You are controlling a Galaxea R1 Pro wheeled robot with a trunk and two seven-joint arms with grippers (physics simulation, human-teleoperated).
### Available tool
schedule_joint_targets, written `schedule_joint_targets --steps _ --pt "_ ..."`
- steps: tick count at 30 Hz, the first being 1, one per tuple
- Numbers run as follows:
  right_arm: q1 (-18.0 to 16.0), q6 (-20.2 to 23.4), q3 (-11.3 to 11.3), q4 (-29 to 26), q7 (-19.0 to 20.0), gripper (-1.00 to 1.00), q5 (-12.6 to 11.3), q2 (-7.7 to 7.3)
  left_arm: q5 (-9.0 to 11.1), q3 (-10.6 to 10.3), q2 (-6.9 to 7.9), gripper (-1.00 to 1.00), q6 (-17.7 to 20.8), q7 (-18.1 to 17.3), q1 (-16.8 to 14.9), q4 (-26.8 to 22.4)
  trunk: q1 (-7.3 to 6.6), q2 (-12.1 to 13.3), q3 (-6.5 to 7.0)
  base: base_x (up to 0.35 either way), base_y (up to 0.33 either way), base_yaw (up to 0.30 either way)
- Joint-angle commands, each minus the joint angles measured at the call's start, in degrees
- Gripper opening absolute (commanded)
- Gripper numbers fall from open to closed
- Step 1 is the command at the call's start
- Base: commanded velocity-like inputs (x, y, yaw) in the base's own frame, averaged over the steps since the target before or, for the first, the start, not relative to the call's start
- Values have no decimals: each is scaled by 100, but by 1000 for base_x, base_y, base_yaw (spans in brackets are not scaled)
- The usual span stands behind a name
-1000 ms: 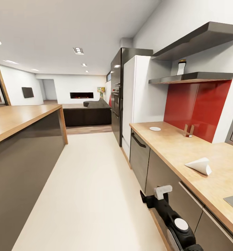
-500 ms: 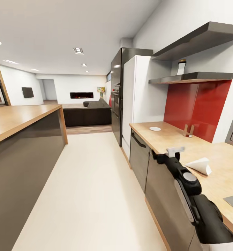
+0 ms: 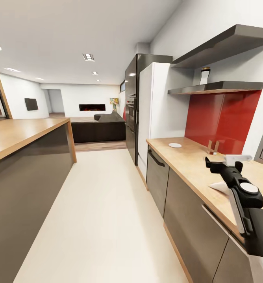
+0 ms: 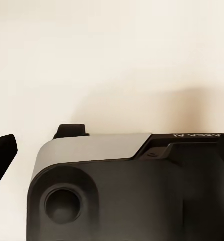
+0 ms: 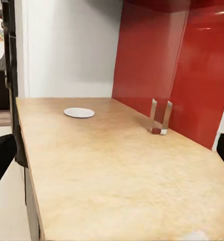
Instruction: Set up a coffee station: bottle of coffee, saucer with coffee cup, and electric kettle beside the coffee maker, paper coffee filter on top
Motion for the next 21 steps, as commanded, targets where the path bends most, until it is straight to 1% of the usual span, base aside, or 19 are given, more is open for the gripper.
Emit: schedule_joint_targets --steps 1,4,5,6,9,12,16,17,19,21 --pt "9 39 -231 -8 5 100 148 -11 -1 9 0 100 -7 2 2 -8 0 -3 -5 0 0 0" --pt "25 43 -534 -8 11 100 265 -19 -1 9 2 100 -8 2 2 -8 0 -3 -5 0 0 0" --pt "36 48 -685 -8 19 100 310 -22 -1 10 2 100 -8 2 2 -8 0 -3 -5 0 0 0" --pt "65 51 -789 -8 24 100 338 -24 -1 10 11 100 -8 2 2 -8 0 -3 -5 0 0 0" --pt "165 51 -937 -8 33 100 368 -30 -1 10 59 100 -8 2 2 -8 0 -3 -5 0 0 0" --pt "248 54 -1193 -8 57 100 382 -29 -1 10 87 100 -8 2 2 -8 0 -3 -5 0 0 0" --pt "379 56 -1309 -8 85 100 386 -28 0 10 100 100 -9 2 2 -8 0 -3 -5 0 0 0" --pt "465 56 -1339 -8 92 100 387 -29 0 10 103 100 -22 2 2 -8 0 -3 -5 0 0 0" --pt "540 56 -1356 -8 109 100 386 -29 -1 10 105 100 -42 2 2 -8 0 -3 -5 0 0 0" --pt "644 57 -1374 -8 319 100 388 -28 -1 10 107 100 -68 2 1 -8 0 -3 -5 0 0 0"
